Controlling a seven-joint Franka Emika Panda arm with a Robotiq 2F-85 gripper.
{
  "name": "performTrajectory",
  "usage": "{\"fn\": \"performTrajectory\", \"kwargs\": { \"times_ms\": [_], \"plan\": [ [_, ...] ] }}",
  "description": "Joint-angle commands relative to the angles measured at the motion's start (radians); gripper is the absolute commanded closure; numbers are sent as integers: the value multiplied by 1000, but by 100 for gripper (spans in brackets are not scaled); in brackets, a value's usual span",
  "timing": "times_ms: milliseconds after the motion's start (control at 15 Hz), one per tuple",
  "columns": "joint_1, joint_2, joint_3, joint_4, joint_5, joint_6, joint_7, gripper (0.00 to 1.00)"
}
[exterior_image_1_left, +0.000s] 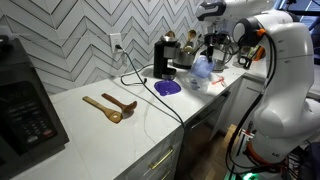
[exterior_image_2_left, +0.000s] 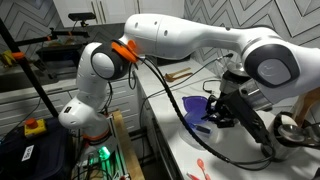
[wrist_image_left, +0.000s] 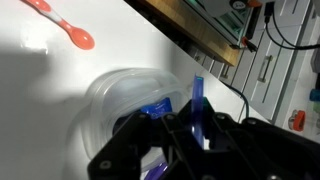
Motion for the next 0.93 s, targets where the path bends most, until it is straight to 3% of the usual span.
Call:
{"fn": "performTrajectory", "kwargs": {
  "times_ms": [0, 333, 867],
  "plan": [
    [-2, -11, 13, -7, -42, 0, -125, 98],
    [1, 18, 24, 11, -40, -10, -216, 98],
    [-1, 112, 46, 91, -79, -73, -234, 98]
  ]
}}
